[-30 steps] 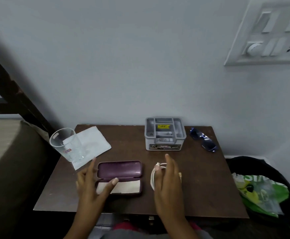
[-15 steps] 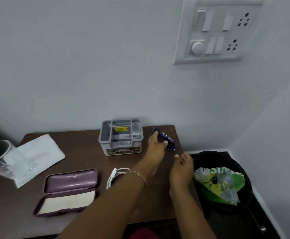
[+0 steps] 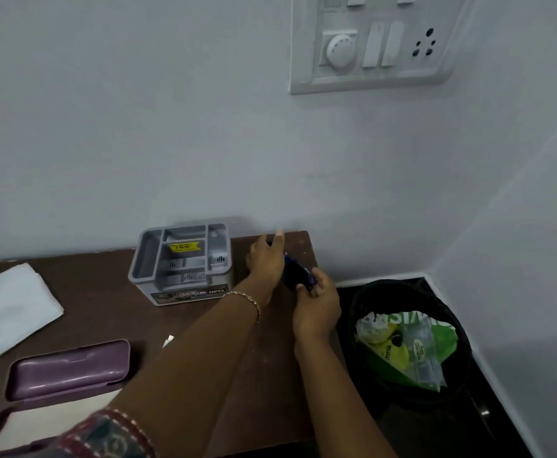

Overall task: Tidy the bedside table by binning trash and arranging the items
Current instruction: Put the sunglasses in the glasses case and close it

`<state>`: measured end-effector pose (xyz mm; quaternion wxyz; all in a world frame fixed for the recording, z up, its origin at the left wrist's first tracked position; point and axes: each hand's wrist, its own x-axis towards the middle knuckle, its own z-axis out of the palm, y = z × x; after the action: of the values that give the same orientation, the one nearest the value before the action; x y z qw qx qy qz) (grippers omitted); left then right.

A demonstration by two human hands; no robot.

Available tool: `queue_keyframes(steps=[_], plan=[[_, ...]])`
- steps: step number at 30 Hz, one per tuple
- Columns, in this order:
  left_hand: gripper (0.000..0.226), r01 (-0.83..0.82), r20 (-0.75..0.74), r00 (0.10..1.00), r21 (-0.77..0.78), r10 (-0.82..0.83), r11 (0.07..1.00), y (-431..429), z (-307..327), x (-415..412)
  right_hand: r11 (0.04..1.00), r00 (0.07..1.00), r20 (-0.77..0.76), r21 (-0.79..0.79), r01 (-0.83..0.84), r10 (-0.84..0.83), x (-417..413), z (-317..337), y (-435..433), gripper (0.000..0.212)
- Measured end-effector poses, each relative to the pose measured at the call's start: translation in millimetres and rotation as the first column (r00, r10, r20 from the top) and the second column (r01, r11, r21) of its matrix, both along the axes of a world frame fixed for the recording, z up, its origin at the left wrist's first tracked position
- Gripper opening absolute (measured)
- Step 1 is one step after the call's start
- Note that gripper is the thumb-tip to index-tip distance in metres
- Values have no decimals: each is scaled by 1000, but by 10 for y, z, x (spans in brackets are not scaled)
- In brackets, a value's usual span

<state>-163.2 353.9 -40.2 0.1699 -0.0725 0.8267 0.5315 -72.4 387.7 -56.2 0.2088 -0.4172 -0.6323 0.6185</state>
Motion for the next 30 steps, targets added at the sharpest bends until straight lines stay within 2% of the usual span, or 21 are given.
queue_keyframes(steps=[8, 13, 16, 20, 27, 30], plan=[[55, -56, 21, 998, 217, 53, 975, -69, 161, 213, 999, 1000, -10, -49, 16, -16, 150, 77, 157, 30], [58, -30, -29, 999, 290, 40, 956, -61, 480, 547, 998, 994, -111, -58, 6, -13, 395, 309, 357, 28], [51, -1, -110, 993, 310, 37, 951, -121, 654, 754, 998, 986, -169, -65, -3, -8, 522, 506, 467, 28], [34, -44, -223, 961, 463, 164, 885, -450, 781, 1014, 991, 971, -215, -55, -118, 103, 680, 798, 376, 25], [27, -250, -185, 856, 669, 483, 700, -1491, 1033, 1247, 909, 872, -360, -125, -398, 332, 784, 1236, -437, 20], [25, -300, -183, 814, 680, 551, 669, -2036, 1078, 1320, 859, 835, -376, -159, -486, 402, 742, 1247, -877, 19]])
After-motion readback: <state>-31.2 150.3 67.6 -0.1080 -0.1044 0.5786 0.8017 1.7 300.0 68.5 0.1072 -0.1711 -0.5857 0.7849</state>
